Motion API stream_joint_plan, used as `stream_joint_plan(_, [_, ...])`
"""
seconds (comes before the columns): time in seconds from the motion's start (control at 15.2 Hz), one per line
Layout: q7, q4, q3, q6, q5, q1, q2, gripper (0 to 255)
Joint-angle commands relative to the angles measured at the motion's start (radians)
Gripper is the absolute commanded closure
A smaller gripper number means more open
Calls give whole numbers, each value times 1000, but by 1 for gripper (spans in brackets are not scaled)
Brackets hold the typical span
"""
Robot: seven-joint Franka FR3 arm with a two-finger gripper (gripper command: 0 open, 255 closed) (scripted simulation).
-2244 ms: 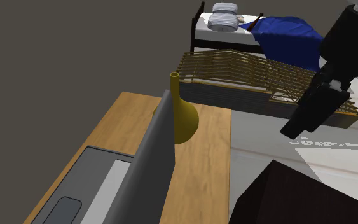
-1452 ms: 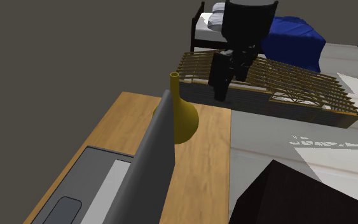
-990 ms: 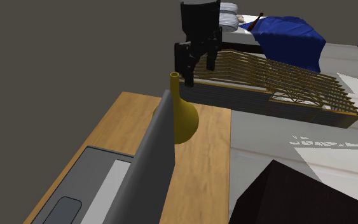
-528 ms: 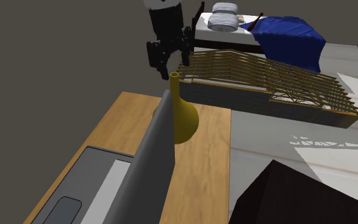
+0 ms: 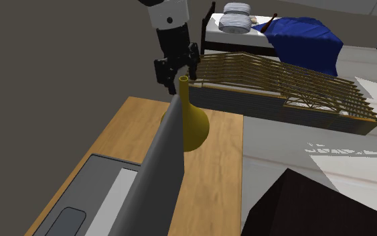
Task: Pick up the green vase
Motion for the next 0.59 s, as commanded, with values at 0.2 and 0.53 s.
stream_joint_plan(0.2, [-1, -15, 0, 12, -1, 0, -4, 255])
stream_joint_plan(0.53, [-1, -17, 0, 13, -1, 0, -5, 255])
